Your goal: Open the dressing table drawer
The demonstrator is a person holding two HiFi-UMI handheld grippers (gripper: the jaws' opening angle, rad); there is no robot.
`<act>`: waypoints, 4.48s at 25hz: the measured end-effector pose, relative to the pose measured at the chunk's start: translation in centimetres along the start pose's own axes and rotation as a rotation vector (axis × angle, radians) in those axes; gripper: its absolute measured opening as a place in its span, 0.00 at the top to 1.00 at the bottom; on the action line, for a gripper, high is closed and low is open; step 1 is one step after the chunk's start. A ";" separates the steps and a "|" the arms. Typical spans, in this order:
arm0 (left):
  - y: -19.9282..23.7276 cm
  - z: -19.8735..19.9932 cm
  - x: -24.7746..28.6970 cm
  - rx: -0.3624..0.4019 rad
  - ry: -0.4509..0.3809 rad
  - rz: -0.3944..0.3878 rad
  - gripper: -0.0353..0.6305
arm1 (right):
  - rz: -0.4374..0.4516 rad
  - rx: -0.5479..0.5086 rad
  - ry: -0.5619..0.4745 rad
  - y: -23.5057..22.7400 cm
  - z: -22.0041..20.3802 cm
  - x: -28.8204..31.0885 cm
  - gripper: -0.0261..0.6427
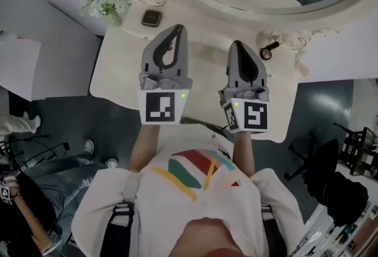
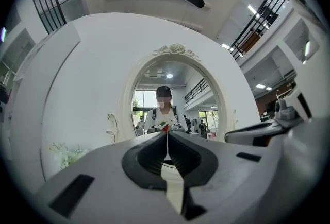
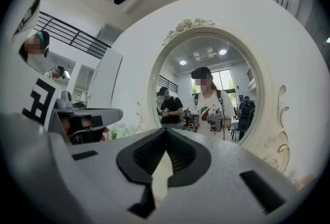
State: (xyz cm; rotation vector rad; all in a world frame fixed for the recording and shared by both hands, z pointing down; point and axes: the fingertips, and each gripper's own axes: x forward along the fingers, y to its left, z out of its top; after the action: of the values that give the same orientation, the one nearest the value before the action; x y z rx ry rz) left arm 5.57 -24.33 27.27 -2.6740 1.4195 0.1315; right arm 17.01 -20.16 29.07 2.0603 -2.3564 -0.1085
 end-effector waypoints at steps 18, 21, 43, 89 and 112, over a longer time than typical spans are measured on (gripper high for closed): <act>5.1 -4.3 -0.4 -0.032 0.089 0.062 0.76 | 0.105 0.013 0.025 3.4 -1.5 1.4 0.96; 7.3 -6.2 -1.0 -0.010 0.072 0.119 0.73 | 0.128 0.011 0.040 4.3 -2.0 1.8 0.96; 13.7 -30.2 -2.6 -0.075 0.575 0.211 0.73 | 0.183 -0.040 0.117 6.5 -4.2 2.5 0.96; 14.9 -33.4 -3.1 0.003 0.709 0.154 0.81 | 0.238 -0.038 0.169 7.4 -6.3 2.6 0.96; 14.4 -33.1 -4.9 0.003 0.731 0.146 0.81 | 0.271 -0.031 0.157 8.2 -5.8 2.6 0.96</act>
State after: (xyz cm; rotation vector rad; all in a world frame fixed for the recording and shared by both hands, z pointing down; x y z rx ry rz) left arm -8.30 -32.89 59.86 -2.7281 1.7619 -0.9217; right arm 8.83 -21.91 35.27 1.6484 -2.4879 0.0182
